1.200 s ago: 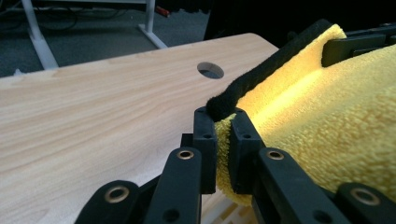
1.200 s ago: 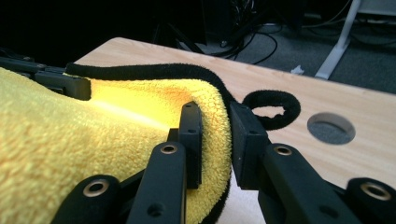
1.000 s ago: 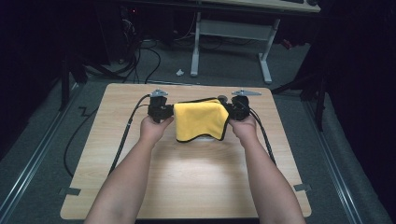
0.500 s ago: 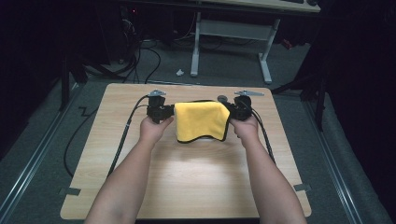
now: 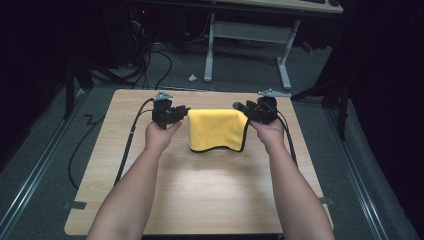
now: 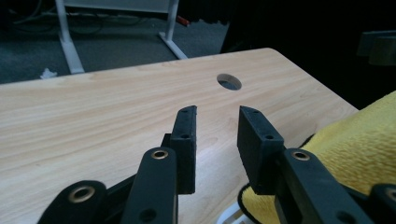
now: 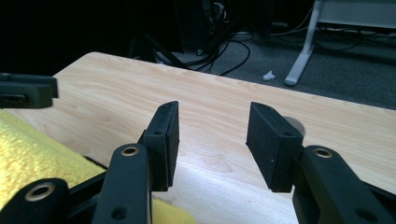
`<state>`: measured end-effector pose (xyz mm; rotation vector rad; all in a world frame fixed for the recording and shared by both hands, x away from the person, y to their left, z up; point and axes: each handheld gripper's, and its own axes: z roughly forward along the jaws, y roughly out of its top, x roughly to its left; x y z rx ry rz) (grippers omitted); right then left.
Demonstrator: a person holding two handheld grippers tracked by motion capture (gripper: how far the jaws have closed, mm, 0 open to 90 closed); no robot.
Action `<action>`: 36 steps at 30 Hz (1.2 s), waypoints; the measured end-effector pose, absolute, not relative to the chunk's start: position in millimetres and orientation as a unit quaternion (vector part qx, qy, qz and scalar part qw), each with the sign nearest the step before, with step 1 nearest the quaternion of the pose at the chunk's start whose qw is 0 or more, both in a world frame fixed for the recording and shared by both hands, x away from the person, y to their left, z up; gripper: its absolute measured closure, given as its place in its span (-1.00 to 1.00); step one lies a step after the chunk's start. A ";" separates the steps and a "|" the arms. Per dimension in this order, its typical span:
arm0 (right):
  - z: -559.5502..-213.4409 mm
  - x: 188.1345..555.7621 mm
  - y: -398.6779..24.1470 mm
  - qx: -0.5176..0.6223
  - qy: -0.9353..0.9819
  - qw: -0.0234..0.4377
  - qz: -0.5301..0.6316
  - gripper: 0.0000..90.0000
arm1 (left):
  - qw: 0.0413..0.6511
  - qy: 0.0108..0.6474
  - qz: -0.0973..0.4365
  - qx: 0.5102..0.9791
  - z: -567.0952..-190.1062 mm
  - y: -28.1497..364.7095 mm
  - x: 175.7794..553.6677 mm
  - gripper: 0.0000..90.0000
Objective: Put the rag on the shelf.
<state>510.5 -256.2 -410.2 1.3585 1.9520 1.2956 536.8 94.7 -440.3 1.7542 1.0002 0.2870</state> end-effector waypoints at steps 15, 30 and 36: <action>-396.9 481.8 -274.1 0.481 0.696 0.261 0.465 0.16 | 0.526 0.419 0.178 0.719 -417.6 124.6 510.2 0.41; -394.7 433.3 -277.0 0.458 0.704 0.289 0.459 0.14 | 0.530 0.417 0.203 0.710 -416.5 150.2 467.6 0.40; -395.4 405.1 -275.9 0.441 0.701 0.304 0.470 0.10 | 0.525 0.403 0.218 0.717 -418.4 154.5 442.8 0.40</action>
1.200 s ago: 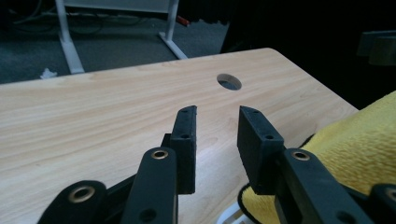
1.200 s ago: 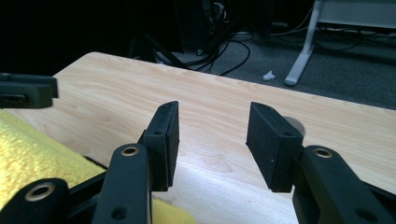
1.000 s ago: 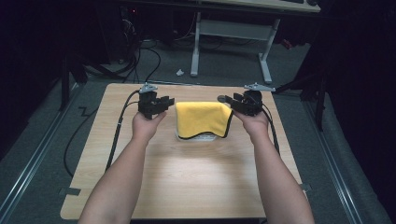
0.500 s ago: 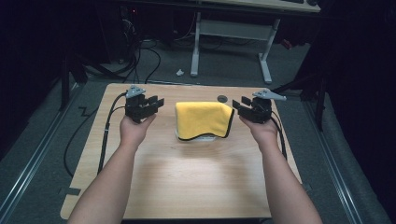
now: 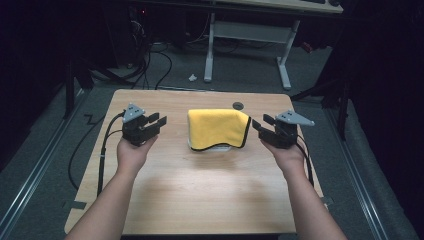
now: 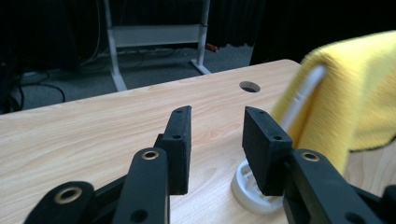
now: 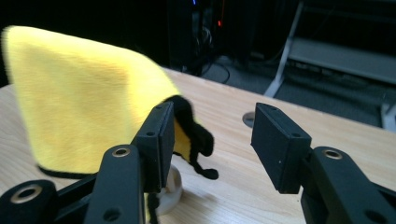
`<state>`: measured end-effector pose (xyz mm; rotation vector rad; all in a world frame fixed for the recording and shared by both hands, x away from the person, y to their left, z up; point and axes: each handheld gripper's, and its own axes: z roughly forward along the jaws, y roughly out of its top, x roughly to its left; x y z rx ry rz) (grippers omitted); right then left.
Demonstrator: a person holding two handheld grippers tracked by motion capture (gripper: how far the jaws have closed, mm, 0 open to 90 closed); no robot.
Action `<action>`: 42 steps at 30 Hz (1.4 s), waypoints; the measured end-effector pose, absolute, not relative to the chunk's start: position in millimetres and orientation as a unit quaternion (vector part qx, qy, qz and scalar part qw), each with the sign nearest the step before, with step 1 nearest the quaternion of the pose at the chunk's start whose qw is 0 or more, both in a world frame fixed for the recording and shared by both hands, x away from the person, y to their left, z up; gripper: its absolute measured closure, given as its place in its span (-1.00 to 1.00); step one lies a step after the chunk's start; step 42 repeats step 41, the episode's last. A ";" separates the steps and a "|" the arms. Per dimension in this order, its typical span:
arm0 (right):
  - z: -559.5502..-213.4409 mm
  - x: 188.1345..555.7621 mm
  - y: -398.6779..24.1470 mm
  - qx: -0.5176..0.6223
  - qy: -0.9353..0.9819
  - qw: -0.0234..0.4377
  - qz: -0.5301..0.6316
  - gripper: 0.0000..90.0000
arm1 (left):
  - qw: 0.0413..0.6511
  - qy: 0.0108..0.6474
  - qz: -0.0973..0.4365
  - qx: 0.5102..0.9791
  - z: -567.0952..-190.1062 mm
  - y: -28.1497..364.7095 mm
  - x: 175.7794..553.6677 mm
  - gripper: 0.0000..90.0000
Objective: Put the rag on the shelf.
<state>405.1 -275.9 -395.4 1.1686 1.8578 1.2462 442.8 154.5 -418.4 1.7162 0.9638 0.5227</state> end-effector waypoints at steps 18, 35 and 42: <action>-435.3 319.5 -248.6 0.389 0.747 0.311 0.441 -0.14 | 0.512 0.364 0.192 0.754 -469.9 140.7 338.3 0.27; -523.3 270.6 -220.4 0.404 0.787 0.266 0.383 -0.38 | 0.472 0.358 0.126 0.796 -523.0 107.0 291.8 -0.06; -527.6 275.2 -225.3 0.415 0.782 0.267 0.380 -0.37 | 0.464 0.366 0.114 0.799 -528.1 110.8 295.4 -0.06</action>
